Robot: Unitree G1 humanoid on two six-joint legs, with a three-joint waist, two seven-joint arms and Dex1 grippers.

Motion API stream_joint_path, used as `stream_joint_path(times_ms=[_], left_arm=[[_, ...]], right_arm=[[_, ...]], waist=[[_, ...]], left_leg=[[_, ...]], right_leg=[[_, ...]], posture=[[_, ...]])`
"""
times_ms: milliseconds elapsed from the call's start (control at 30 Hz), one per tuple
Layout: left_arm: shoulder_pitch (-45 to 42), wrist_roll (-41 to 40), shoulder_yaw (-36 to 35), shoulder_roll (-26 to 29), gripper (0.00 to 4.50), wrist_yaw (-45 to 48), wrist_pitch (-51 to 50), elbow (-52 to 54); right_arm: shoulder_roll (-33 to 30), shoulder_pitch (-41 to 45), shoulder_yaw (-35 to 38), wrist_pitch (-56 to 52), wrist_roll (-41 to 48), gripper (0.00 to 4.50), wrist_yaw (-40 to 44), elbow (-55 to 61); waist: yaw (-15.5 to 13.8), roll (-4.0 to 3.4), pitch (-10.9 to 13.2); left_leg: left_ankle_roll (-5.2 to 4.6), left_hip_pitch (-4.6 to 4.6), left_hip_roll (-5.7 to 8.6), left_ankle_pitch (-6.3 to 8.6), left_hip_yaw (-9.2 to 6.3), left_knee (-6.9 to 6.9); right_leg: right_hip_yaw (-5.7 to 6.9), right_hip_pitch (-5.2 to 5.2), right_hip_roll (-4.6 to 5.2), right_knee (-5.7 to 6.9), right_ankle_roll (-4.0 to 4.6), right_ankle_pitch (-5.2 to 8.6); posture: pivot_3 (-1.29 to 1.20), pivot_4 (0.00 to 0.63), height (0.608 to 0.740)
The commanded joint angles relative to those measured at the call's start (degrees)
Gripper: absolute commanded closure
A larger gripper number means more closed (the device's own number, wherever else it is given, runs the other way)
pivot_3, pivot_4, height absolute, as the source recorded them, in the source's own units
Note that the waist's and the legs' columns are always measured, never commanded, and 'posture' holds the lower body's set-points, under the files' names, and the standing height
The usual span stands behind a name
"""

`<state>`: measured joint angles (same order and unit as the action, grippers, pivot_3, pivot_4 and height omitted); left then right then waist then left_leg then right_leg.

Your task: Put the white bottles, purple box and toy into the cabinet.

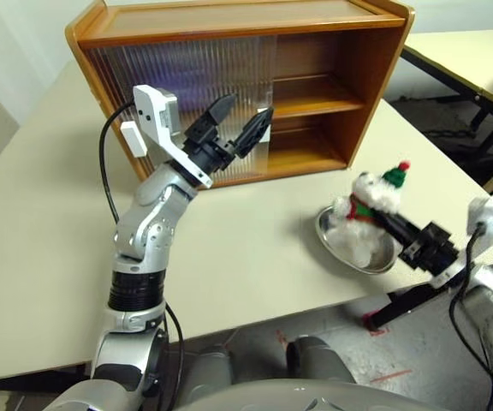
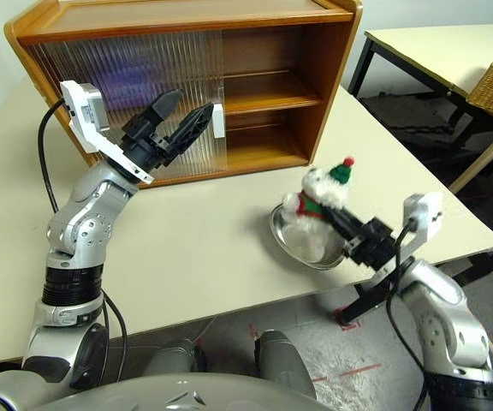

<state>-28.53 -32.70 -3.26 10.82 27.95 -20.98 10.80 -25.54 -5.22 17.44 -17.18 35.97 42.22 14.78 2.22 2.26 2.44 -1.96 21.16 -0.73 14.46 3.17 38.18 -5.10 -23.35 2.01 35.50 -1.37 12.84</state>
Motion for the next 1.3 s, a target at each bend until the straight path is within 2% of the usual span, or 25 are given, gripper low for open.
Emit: stream_joint_path(times_ms=[33, 167, 233, 367, 533, 1133, 1300], left_arm=[[-0.4, 0.4, 0.8, -0.5, 0.0, 0.6, 0.4, -0.4], [-0.6, 0.6, 0.8, -0.6, 0.0, 1.0, 0.5, -0.9], [-0.8, 0.6, 0.7, -0.6, 0.0, 1.2, 0.5, -1.1], [-0.4, 0.9, 0.8, -0.5, 0.0, 1.3, 0.6, -0.8], [0.5, 0.8, 0.4, -0.4, 0.0, 0.4, 0.3, 0.4], [2.0, 0.7, -0.2, 0.4, 0.0, -1.7, 0.0, 2.7], [2.3, 0.7, -0.1, 0.3, 0.0, -2.4, 0.0, 3.3]], right_arm=[[-2.4, 4.3, 3.5, -4.0, 5.4, 4.4, -2.1, 2.9], [-4.8, 11.4, 3.6, -6.6, 7.2, 4.4, -3.5, 2.3], [-5.7, 18.4, 2.4, -7.5, 6.6, 4.4, -4.3, -0.4], [-6.1, 28.9, -0.7, -8.3, 3.9, 4.4, -4.6, -6.2], [-5.3, 37.5, -4.9, -6.2, -1.2, 4.4, -4.0, -15.0], [0.6, 55.6, -10.1, 8.5, -15.3, 4.4, 0.1, -47.3], [3.3, 61.9, -10.4, 14.2, -18.5, 4.4, -0.1, -59.5]], waist=[[0.0, 0.0, 0.0], [0.1, 0.01, 0.0], [0.4, 0.01, 0.0], [0.6, 0.05, 0.0], [0.1, 0.05, 0.0], [-0.2, 0.03, 0.0], [-0.1, 0.03, 0.0]], left_leg=[[0.0, 0.0, 0.0, 0.0, 0.0, 0.01], [-0.04, 0.01, 0.01, -0.02, 0.0, 0.0], [-0.05, 0.01, 0.01, -0.03, 0.01, 0.01], [-0.09, -0.01, 0.0, -0.05, 0.01, 0.01], [-0.09, -0.01, 0.0, -0.05, -0.01, 0.02], [-0.1, -0.02, -0.09, -0.06, -0.04, 0.02], [-0.1, -0.07, -0.13, -0.06, -0.05, 0.04]], right_leg=[[0.0, 0.0, 0.0, 0.0, 0.0, 0.0], [0.0, 0.0, 0.0, -0.01, -0.05, -0.03], [-0.04, 0.0, -0.02, 0.0, -0.07, -0.04], [-0.04, 0.01, -0.04, 0.02, -0.06, -0.08], [-0.04, -0.03, -0.05, -0.02, -0.06, -0.09], [-0.03, -0.08, -0.01, 0.02, -0.03, -0.19], [-0.04, -0.09, 0.04, 0.0, 0.06, -0.28]], posture=[[-0.02, 0.0, 0.74], [-0.03, 0.0, 0.74], [-0.02, 0.0, 0.74], [0.0, 0.0, 0.74], [0.02, 0.0, 0.74], [0.07, 0.0, 0.74], [0.08, 0.0, 0.74]])
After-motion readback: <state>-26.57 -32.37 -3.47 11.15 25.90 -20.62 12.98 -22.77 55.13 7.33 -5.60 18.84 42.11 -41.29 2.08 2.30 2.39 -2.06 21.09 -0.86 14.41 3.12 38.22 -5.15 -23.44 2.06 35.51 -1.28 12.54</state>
